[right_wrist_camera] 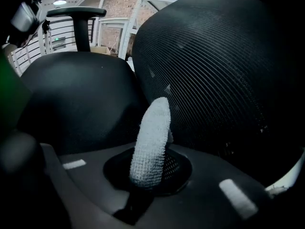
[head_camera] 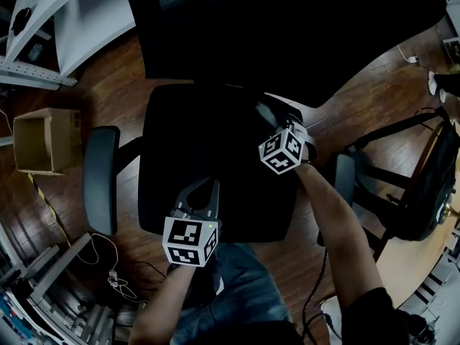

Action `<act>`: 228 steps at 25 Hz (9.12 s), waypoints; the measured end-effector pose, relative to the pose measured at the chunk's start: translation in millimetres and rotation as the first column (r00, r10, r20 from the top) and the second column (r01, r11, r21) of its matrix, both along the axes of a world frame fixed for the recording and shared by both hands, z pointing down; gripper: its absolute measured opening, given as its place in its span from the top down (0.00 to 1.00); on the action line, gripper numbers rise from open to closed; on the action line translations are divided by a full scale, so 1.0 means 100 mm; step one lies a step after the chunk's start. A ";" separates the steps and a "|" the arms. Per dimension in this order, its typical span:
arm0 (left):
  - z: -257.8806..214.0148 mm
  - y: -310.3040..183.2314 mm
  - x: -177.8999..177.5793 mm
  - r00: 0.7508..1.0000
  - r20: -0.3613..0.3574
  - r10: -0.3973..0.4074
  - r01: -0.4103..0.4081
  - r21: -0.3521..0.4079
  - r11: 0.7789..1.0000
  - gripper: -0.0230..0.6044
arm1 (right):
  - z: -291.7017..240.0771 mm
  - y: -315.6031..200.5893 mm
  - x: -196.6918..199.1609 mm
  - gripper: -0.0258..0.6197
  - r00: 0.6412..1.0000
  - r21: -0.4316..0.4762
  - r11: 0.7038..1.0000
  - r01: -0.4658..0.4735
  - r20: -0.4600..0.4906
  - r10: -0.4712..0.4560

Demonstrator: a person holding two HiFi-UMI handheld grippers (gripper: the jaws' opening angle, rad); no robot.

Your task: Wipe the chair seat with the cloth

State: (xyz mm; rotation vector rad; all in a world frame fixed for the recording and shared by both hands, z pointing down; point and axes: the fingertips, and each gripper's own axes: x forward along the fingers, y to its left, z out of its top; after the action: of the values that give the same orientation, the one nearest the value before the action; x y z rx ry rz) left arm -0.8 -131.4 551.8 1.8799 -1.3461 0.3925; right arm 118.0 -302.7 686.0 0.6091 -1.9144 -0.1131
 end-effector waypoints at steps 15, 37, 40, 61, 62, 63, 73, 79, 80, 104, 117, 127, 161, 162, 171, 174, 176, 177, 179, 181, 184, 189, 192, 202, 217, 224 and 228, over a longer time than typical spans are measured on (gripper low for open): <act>-0.06 0.35 0.20 0.998 -0.006 0.068 -0.068 0.019 0.998 0.97 | -0.16 0.76 0.00 0.94 0.999 -0.003 1.000 -0.008 0.044 0.008; -0.13 1.46 0.41 0.991 0.031 0.134 -0.136 0.057 0.989 0.97 | -0.42 2.92 0.03 0.94 0.991 -0.023 0.999 0.023 0.132 -0.020; -0.11 1.57 0.49 0.989 0.025 0.145 -0.146 0.050 0.988 0.97 | -0.45 3.16 0.08 0.94 0.991 -0.028 0.999 0.027 0.135 -0.023; -0.02 1.78 0.74 0.988 0.001 0.157 -0.157 0.042 0.987 0.97 | -0.56 3.88 0.12 0.94 0.977 -0.039 0.999 0.017 0.213 -0.008; -0.03 1.75 0.74 0.988 -0.001 0.154 -0.154 0.043 0.987 0.97 | -0.60 3.78 0.12 0.94 0.976 -0.027 1.000 0.006 0.219 0.000; -0.05 1.72 0.75 0.988 -0.003 0.153 -0.153 0.045 0.987 0.97 | -0.65 3.67 0.12 0.94 0.975 -0.016 1.000 -0.009 0.224 0.012; -0.40 1.16 0.72 0.988 -0.019 0.154 -0.151 0.127 0.980 0.97 | -1.01 2.16 0.16 0.94 0.961 0.107 0.981 -0.163 0.243 0.133; -0.30 0.84 0.64 0.989 -0.017 0.149 -0.147 0.099 0.984 0.97 | -0.95 1.38 0.19 0.94 0.941 0.088 0.958 -0.275 0.229 0.249; -0.28 0.79 0.64 0.989 -0.017 0.150 -0.148 0.091 0.985 0.97 | -0.92 1.28 0.20 0.94 0.943 0.087 0.957 -0.276 0.219 0.251; 0.16 -0.18 0.53 0.992 -0.037 0.120 -0.120 -0.006 0.993 0.97 | -0.14 -0.06 0.77 0.94 0.936 0.052 0.936 -0.348 -0.036 0.350; 0.10 0.06 0.58 0.990 -0.021 0.138 -0.137 0.013 0.990 0.97 | -0.21 0.42 0.65 0.94 0.938 0.022 0.938 -0.346 0.037 0.345; 0.00 0.68 0.49 0.987 0.004 0.160 -0.160 0.026 0.987 0.97 | -0.25 1.22 0.64 0.94 0.929 0.017 0.930 -0.367 0.061 0.365; -0.10 2.12 0.95 0.962 0.042 0.271 -0.273 0.054 0.961 0.97 | -0.45 3.83 0.77 0.94 0.919 0.011 0.931 -0.364 0.165 0.358; -0.10 2.14 0.96 0.962 0.042 0.270 -0.272 0.053 0.961 0.97 | -0.44 3.88 0.76 0.94 0.923 0.009 0.935 -0.354 0.164 0.347; -0.23 2.20 0.94 0.964 0.055 0.259 -0.263 0.068 0.962 0.97 | -0.60 4.10 0.56 0.94 0.949 0.019 0.963 -0.269 0.173 0.262; -0.41 2.19 0.86 0.969 0.056 0.239 -0.243 0.091 0.966 0.97 | -0.89 4.04 0.47 0.94 0.934 0.031 0.954 -0.299 0.214 0.286; -0.58 2.20 0.81 0.973 0.051 0.227 -0.231 0.113 0.966 0.97 | -1.15 4.00 0.39 0.94 0.924 0.041 0.949 -0.313 0.245 0.294; -0.68 2.22 0.79 0.973 0.047 0.224 -0.228 0.120 0.966 0.97 | -1.29 4.00 0.34 0.94 0.921 0.046 0.948 -0.314 0.258 0.292; -0.87 2.30 0.77 0.973 0.044 0.228 -0.232 0.129 0.964 0.97 | -1.57 4.03 0.27 0.94 0.916 0.056 0.948 -0.314 0.280 0.287; -1.08 2.35 0.72 0.972 0.047 0.228 -0.233 0.146 0.962 0.97 | -1.84 4.04 0.19 0.94 0.908 0.066 0.944 -0.322 0.305 0.288; -1.38 2.35 0.59 0.978 0.049 0.203 -0.209 0.184 0.960 0.97 | -2.23 4.02 0.04 0.94 0.891 0.081 0.941 -0.328 0.357 0.280; -1.82 2.44 0.45 0.986 0.034 0.161 -0.164 0.248 0.955 0.97 | -2.89 4.09 -0.21 0.94 0.841 0.093 0.936 -0.339 0.475 0.257; -2.10 2.59 0.42 0.990 0.027 0.140 -0.142 0.294 0.945 0.97 | -3.25 4.20 -0.30 0.94 0.796 0.086 0.929 -0.359 0.548 0.257; -2.73 3.40 0.43 0.996 0.053 0.073 -0.088 0.396 0.914 0.97 | -4.11 4.95 -0.27 0.94 0.685 0.117 0.920 -0.374 0.704 0.189; -3.66 4.64 0.72 0.989 0.123 0.086 -0.140 0.555 0.820 0.97 | -5.08 6.25 -0.11 0.94 0.475 0.087 0.893 -0.442 0.867 0.150; -3.69 4.92 0.84 0.988 0.119 0.100 -0.150 0.561 0.814 0.97 | -5.14 6.52 -0.06 0.94 0.488 0.125 0.891 -0.437 0.865 0.118; -3.73 5.01 0.89 0.987 0.120 0.106 -0.156 0.565 0.810 0.97 | -5.19 6.60 0.01 0.94 0.476 0.129 0.887 -0.444 0.872 0.112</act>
State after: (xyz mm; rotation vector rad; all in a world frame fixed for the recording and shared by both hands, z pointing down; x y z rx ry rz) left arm 88.1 369.3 178.9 2.4882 -1.5083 0.1324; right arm 119.2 357.0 167.3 1.4305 -2.7382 0.1067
